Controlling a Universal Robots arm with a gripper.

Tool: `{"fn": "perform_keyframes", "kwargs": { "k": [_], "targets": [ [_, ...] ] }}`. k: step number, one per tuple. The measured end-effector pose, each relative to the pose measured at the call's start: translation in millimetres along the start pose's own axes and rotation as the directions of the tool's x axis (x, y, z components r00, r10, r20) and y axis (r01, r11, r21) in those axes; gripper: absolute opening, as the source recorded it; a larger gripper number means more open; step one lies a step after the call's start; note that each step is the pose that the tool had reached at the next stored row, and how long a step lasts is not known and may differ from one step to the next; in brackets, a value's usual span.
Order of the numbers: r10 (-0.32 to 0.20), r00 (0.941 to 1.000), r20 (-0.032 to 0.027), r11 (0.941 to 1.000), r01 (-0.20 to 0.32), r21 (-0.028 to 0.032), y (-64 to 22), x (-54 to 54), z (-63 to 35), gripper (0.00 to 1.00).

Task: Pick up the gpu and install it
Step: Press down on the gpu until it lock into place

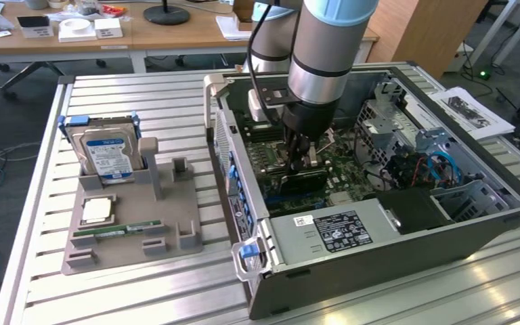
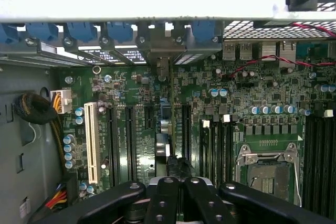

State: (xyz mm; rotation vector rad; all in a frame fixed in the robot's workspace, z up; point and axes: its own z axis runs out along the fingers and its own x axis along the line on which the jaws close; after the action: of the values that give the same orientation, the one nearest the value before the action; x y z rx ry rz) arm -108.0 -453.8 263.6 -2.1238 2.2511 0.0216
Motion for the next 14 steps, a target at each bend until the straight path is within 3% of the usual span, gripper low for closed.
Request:
{"fn": "perform_keyframes", "kwargs": {
  "k": [14],
  "targets": [
    [0.0, 1.0, 0.0, 1.0, 0.0, 0.0005, 2.6, 0.2, 1.4, 0.11]
  ]
}}
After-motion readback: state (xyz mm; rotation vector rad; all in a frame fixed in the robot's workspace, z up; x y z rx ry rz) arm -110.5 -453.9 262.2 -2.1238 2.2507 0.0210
